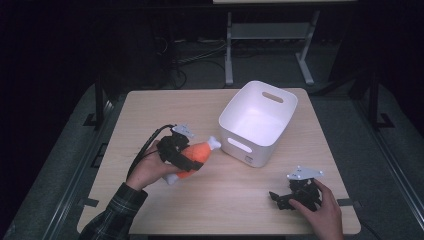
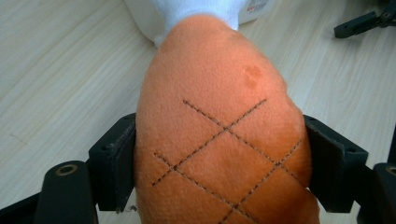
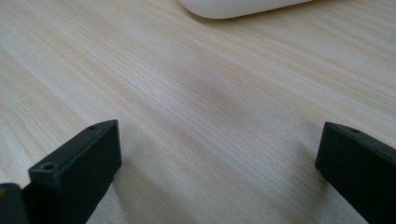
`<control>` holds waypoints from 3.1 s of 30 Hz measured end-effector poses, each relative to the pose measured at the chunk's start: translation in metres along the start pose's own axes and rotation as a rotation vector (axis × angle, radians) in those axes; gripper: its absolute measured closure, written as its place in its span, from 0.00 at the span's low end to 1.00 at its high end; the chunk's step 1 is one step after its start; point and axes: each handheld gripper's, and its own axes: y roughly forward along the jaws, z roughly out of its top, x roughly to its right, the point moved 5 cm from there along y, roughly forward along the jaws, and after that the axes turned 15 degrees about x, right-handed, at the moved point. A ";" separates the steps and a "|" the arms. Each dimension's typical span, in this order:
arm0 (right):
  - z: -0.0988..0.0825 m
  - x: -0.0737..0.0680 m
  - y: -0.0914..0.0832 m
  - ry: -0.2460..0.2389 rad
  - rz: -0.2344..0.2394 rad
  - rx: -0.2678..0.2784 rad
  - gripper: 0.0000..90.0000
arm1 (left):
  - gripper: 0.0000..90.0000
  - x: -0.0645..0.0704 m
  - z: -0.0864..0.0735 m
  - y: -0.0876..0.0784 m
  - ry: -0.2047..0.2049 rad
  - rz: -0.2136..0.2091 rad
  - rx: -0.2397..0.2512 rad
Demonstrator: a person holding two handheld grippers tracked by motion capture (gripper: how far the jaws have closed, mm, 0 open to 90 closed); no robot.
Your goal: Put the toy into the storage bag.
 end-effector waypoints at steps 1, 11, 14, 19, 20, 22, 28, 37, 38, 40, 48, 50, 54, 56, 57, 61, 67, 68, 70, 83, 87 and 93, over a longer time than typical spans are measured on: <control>0.000 0.000 0.000 0.000 0.000 0.000 0.00 | 0.24 0.000 0.002 -0.002 -0.002 -0.001 0.005; 0.000 0.000 0.000 0.002 0.000 0.001 0.00 | 0.24 -0.001 0.026 -0.019 0.020 -0.002 0.024; 0.000 0.000 0.000 0.002 0.001 0.001 0.00 | 0.24 -0.001 0.035 -0.023 0.019 -0.002 0.047; 0.000 0.000 0.000 0.003 0.000 0.001 0.00 | 0.24 -0.002 0.049 -0.027 0.020 -0.006 0.063; 0.000 0.000 0.000 0.004 -0.001 0.000 0.00 | 0.24 -0.002 0.051 -0.027 0.018 -0.005 0.069; 0.000 0.000 0.000 0.005 -0.001 0.000 0.00 | 0.24 -0.003 0.056 -0.027 0.022 -0.004 0.071; 0.000 -0.001 0.000 0.007 0.000 -0.001 0.00 | 0.24 -0.005 0.070 -0.026 0.035 -0.018 0.073; 0.000 -0.001 0.000 0.008 0.000 -0.002 0.00 | 0.24 -0.009 0.098 -0.022 0.041 -0.019 0.090; 0.000 -0.001 0.000 0.008 0.000 -0.002 0.00 | 0.24 -0.009 0.100 -0.022 0.041 -0.019 0.089; 0.000 -0.001 0.000 0.008 0.000 -0.001 0.00 | 0.24 -0.010 0.105 -0.019 0.040 -0.021 0.088; 0.000 -0.001 0.000 0.007 -0.001 -0.002 0.00 | 0.24 -0.014 0.122 -0.007 0.052 -0.010 0.065; 0.000 -0.001 0.000 0.008 -0.001 -0.002 0.00 | 0.24 -0.016 0.128 -0.002 0.048 -0.005 0.064; 0.000 -0.001 0.000 0.008 -0.001 -0.001 0.00 | 0.24 -0.018 0.137 0.006 0.058 0.000 0.057; 0.000 -0.001 -0.001 0.011 -0.003 -0.006 0.00 | 0.24 -0.018 0.142 0.011 0.060 -0.001 0.054; 0.000 -0.001 0.000 0.010 -0.004 -0.004 0.00 | 0.24 -0.018 0.144 0.013 0.059 0.003 0.055; 0.000 -0.001 0.000 0.009 -0.004 -0.004 0.00 | 0.24 -0.019 0.154 0.021 0.064 0.006 0.061; 0.000 -0.001 0.000 0.010 -0.002 -0.003 0.00 | 0.24 -0.023 0.165 0.031 0.062 0.011 0.052; 0.000 -0.001 0.000 0.010 -0.003 -0.003 0.00 | 0.24 -0.025 0.167 0.033 0.061 0.015 0.054; 0.000 -0.001 0.000 0.010 -0.003 -0.003 0.00 | 0.24 -0.026 0.170 0.037 0.052 0.019 0.061; 0.000 -0.001 0.000 0.010 -0.002 -0.003 0.00 | 0.24 -0.035 0.191 0.065 0.039 0.043 0.069; 0.000 -0.001 0.000 0.010 -0.002 -0.003 0.00 | 0.24 -0.036 0.197 0.075 0.031 0.048 0.073; 0.000 -0.001 0.000 0.011 -0.002 -0.003 0.00 | 0.24 -0.036 0.203 0.092 0.015 0.070 0.077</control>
